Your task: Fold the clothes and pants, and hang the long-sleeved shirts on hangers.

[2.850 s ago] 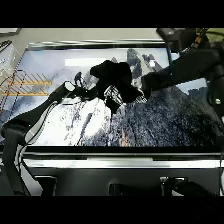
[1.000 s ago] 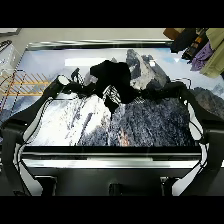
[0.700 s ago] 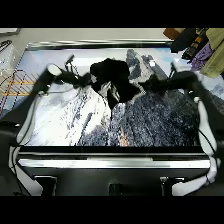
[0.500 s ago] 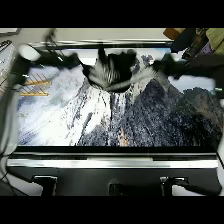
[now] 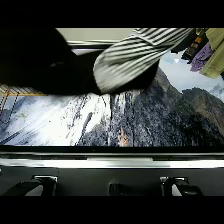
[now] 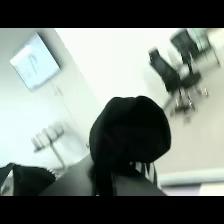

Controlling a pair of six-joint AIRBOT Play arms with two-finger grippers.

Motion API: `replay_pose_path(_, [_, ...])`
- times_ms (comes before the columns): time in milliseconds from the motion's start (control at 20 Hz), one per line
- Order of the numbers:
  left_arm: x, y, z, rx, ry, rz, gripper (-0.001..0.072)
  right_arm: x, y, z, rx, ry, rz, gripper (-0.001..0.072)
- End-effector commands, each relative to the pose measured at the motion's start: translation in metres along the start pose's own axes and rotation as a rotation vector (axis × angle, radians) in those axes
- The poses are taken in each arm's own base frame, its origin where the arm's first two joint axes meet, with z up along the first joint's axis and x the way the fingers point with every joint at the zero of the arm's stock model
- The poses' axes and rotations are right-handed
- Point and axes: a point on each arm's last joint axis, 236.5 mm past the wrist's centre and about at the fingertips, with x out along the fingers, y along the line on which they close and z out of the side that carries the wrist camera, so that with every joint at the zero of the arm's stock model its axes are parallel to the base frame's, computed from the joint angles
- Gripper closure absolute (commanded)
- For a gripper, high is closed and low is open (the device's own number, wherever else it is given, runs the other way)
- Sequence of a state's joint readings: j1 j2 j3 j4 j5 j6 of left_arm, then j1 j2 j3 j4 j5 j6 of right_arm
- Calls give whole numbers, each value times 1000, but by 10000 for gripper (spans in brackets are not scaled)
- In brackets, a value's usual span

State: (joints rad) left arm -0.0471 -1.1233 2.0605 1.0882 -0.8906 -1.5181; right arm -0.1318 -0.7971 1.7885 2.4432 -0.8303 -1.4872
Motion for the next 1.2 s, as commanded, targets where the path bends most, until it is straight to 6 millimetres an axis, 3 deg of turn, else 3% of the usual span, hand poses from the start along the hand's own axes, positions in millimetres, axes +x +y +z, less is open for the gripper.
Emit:
replay_pose_path(0, [-57, -18, 48, 87, -141, 39, 687, -32, 42, 32, -64, -127, 47, 669])
replay_pose_path(100, [-51, -7, 42, 69, -123, 71, 687, -22, 22, 31, -78, -120, -5, 669])
replay_pose_path(200, [-31, 22, 18, 10, -64, 145, 687, -4, -19, 28, -59, -102, -102, 670])
replay_pose_path(300, [-2, 57, -25, -32, 42, 215, 687, 20, -80, 12, -42, -38, -245, 669])
replay_pose_path(350, [17, 77, -58, -47, 127, 251, 687, 31, -117, -2, -47, 16, -327, 669])
replay_pose_path(450, [51, 116, -133, -94, 305, 317, 687, 54, -199, -45, 17, 156, -489, 669])
replay_pose_path(550, [86, 155, -225, -143, 498, 363, 687, 74, -278, -108, 123, 322, -611, 669])
replay_pose_path(700, [122, 206, -358, -208, 730, 420, 687, 90, -392, -218, 268, 549, -756, 669])
replay_pose_path(800, [132, 231, -434, -244, 841, 447, 686, 86, -460, -293, 403, 641, -861, 668])
replay_pose_path(900, [131, 244, -496, -286, 936, 463, 686, 76, -503, -361, 607, 686, -955, 669])
replay_pose_path(1000, [127, 248, -536, -332, 1001, 467, 686, 72, -520, -412, 760, 725, -976, 668])
replay_pose_path(1100, [127, 247, -549, -357, 1019, 465, 656, 70, -525, -438, 845, 749, -974, 645])
replay_pose_path(1150, [125, 247, -549, -358, 1024, 465, 588, 68, -525, -441, 841, 764, -971, 575])
